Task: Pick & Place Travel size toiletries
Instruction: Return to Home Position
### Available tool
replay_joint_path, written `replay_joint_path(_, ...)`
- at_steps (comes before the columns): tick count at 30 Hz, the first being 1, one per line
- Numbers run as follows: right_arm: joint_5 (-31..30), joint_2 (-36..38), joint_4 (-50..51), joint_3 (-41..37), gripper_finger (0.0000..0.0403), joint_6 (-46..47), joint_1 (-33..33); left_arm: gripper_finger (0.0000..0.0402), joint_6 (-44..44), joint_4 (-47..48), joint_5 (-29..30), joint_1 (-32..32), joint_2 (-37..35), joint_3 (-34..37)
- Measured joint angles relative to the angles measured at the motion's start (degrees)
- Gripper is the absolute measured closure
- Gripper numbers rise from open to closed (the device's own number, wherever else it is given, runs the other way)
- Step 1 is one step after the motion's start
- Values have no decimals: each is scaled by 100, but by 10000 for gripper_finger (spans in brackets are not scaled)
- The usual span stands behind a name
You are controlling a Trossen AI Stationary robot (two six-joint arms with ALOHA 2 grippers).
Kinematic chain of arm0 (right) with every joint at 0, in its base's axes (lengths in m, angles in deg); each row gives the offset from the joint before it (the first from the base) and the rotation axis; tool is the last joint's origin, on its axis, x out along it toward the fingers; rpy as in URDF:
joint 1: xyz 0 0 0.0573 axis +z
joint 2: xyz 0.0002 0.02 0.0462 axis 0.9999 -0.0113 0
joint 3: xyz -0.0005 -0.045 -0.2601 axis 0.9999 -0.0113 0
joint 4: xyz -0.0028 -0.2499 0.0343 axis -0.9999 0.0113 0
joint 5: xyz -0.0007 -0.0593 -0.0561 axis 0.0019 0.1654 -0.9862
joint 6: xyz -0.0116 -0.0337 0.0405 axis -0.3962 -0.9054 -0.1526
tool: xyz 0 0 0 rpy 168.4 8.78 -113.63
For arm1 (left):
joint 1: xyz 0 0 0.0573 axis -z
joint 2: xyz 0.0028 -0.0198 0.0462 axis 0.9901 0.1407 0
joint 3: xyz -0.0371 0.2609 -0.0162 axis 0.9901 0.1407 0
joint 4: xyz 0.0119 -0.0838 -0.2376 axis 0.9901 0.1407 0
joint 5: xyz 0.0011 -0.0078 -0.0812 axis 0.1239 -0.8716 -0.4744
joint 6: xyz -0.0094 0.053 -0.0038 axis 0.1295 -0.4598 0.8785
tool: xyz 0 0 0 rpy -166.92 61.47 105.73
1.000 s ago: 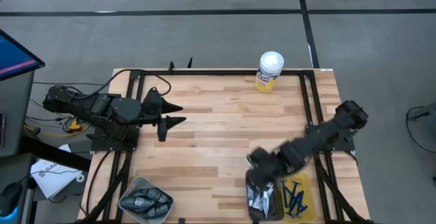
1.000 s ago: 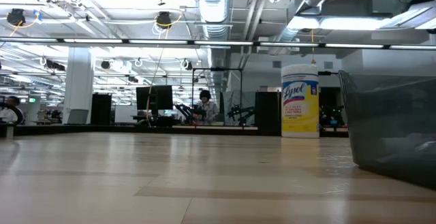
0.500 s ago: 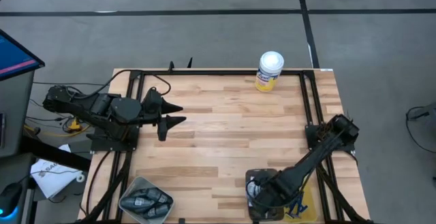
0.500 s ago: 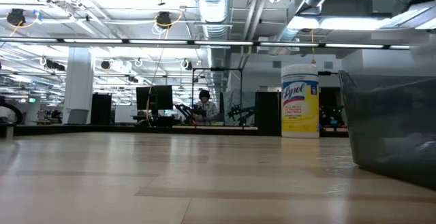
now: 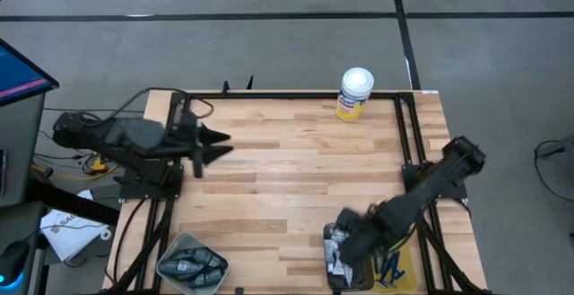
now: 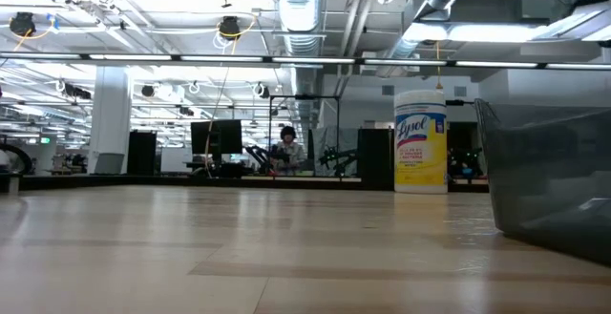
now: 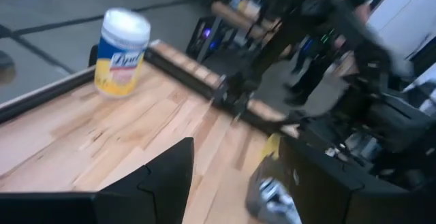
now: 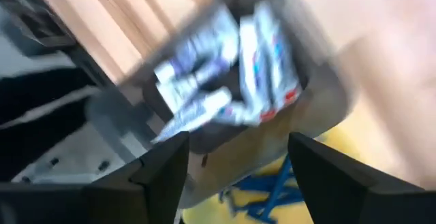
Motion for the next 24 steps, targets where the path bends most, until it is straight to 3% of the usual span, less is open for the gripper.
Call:
replay_joint_path(7,-1514,1725,-52,0,179,-1747,-431,189,-44,-36,4,-1,-1076,-1)
replay_joint_path(11,-2080,2779,-349,2,188,-2629,-736,189,-18,-66,15,1,-1578,-2)
replay_joint_path(19,-2174,4410,-603,2,203,-3067,-1314,189,83,-110,11,-1,-2060,-9)
replay_joint_path(24,-2190,5024,-1922,-402,203,-4894,-1275,189,-1138,-105,-446,4,-2065,-5)
